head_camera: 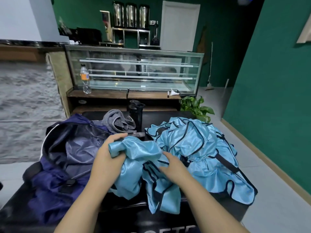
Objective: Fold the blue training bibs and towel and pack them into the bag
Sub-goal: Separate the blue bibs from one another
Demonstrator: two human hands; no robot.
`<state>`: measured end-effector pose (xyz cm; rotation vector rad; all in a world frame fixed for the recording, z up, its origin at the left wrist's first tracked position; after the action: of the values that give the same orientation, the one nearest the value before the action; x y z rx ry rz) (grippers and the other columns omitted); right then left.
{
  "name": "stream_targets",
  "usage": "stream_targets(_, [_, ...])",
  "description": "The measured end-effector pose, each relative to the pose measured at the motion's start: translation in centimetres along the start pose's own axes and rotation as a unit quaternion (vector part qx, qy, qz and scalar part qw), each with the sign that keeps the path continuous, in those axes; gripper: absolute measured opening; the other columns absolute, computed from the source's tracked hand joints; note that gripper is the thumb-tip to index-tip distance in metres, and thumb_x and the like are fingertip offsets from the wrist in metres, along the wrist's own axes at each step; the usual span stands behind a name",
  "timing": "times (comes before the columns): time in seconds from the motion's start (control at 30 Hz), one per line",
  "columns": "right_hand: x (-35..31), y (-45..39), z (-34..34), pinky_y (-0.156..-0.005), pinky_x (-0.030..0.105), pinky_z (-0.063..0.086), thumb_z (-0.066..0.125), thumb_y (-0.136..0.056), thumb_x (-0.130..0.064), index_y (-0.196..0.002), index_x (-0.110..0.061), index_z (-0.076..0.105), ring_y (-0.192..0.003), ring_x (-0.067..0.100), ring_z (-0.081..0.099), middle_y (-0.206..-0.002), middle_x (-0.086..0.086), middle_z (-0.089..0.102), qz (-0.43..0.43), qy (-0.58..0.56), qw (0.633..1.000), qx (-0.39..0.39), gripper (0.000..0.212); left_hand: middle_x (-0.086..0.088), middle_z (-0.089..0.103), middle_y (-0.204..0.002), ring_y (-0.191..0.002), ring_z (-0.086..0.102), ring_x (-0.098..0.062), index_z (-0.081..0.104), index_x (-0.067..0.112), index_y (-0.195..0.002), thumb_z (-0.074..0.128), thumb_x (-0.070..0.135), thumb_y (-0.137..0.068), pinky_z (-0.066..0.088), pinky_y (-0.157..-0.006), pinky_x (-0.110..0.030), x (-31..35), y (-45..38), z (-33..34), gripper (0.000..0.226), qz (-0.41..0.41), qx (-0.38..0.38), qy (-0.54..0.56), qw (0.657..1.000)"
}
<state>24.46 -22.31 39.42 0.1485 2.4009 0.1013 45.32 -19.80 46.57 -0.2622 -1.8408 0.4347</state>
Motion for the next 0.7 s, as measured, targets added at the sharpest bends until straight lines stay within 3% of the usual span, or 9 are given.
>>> stream_targets(0.13, [-0.4,2.0,2.7,-0.095,0.02,0.04,0.063,-0.089,-0.031,-0.146,-0.024,0.035,-0.126,0.013,0.047,-0.144,0.0,0.044,-0.006,-0.089,0.994,-0.066,0.064,0.017,0.066,-0.099,-0.088,0.059,0.013,0.062,0.033,-0.1,0.062,-0.011,-0.078,0.041,-0.072,-0.003,0.1,1.5,-2.0,0.05,-0.013,0.012,0.016,1.0])
stream_targets(0.2, [-1.1,3.0,3.9,-0.082,0.015,0.045,0.066,-0.086,-0.028,-0.143,-0.024,0.037,-0.11,0.011,0.055,-0.135,0.0,0.049,-0.025,-0.126,0.988,-0.09,0.064,0.012,0.068,-0.102,-0.094,0.061,0.005,0.063,0.038,-0.098,0.067,0.0,-0.076,0.047,-0.082,-0.017,-0.1,2.4,-2.7,0.044,-0.026,0.014,0.041,0.999])
stream_targets(0.23, [-1.3,3.4,4.6,-0.083,0.017,0.048,0.067,-0.085,-0.024,-0.141,-0.024,0.038,-0.107,0.012,0.057,-0.13,-0.001,0.052,-0.034,-0.122,0.987,-0.102,0.064,0.009,0.069,-0.104,-0.097,0.063,-0.001,0.064,0.038,-0.099,0.067,0.008,-0.073,0.049,-0.086,-0.025,0.0,2.9,-3.0,0.04,-0.029,0.016,0.056,0.998])
stream_targets(0.33, [-1.2,4.1,6.2,-0.094,0.032,0.048,0.068,-0.083,-0.025,-0.131,-0.022,0.047,-0.111,0.02,0.059,-0.124,0.002,0.061,-0.031,0.023,0.995,-0.094,0.053,0.003,0.069,-0.108,-0.1,0.065,-0.014,0.067,0.043,-0.096,0.066,0.018,-0.067,0.052,-0.085,-0.036,0.8,4.2,-4.0,0.038,-0.04,0.025,0.12,0.992])
stream_targets(0.43, [0.9,4.9,6.9,-0.076,0.029,0.046,0.06,-0.086,-0.019,-0.087,-0.016,0.054,-0.102,0.027,0.061,-0.107,0.007,0.065,0.019,0.159,0.984,-0.076,0.006,0.001,0.07,-0.107,-0.097,0.066,-0.015,0.068,0.042,-0.094,0.068,0.016,-0.067,0.053,-0.081,-0.036,1.5,5.4,-5.2,0.037,-0.039,0.035,0.152,0.987])
stream_targets(0.47, [1.8,5.3,6.9,-0.072,0.029,0.042,0.055,-0.087,-0.016,-0.077,-0.017,0.049,-0.101,0.029,0.061,-0.104,0.009,0.064,0.038,0.178,0.981,-0.071,0.012,0.001,0.07,-0.105,-0.095,0.066,-0.015,0.068,0.04,-0.095,0.07,0.014,-0.069,0.053,-0.08,-0.036,1.4,5.7,-5.6,0.037,-0.04,0.042,0.157,0.986])
stream_targets(0.53, [3.3,6.1,6.6,-0.072,0.028,0.042,0.051,-0.088,-0.015,-0.08,-0.017,0.052,-0.098,0.028,0.061,-0.105,0.01,0.065,0.068,0.191,0.977,-0.063,0.009,-0.001,0.071,-0.103,-0.094,0.066,-0.017,0.068,0.037,-0.095,0.073,0.003,-0.075,0.054,-0.078,-0.035,1.1,6.4,-6.4,0.04,-0.051,0.053,0.159,0.985])
stream_targets(0.63, [3.9,6.9,5.1,-0.073,0.029,0.044,0.041,-0.09,-0.01,-0.084,-0.016,0.052,-0.085,0.026,0.056,-0.095,0.009,0.061,0.086,0.107,0.99,0.014,0.014,0.006,0.073,-0.091,-0.087,0.067,-0.01,0.071,0.039,-0.086,0.073,0.007,-0.068,0.052,-0.071,-0.026,0.7,7.7,-7.0,0.037,-0.08,0.046,0.184,0.979])
stream_targets(0.7, [3.0,7.3,3.6,-0.08,0.037,0.051,0.036,-0.092,-0.008,-0.09,-0.013,0.056,-0.086,0.026,0.058,-0.092,0.01,0.061,0.077,-0.047,0.994,0.069,0.021,0.006,0.074,-0.087,-0.084,0.068,-0.009,0.072,0.037,-0.085,0.068,0.016,-0.063,0.051,-0.069,-0.026,0.3,8.6,-7.1,0.031,-0.112,0.041,0.231,0.966])
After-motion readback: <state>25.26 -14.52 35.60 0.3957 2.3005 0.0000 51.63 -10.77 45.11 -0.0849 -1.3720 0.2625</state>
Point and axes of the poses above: each hand's wrist, its own y-axis away from the middle knuckle, its own z-axis out of the palm, x = y × z, the point moved 2 cm from there along -y, towards the middle knuckle
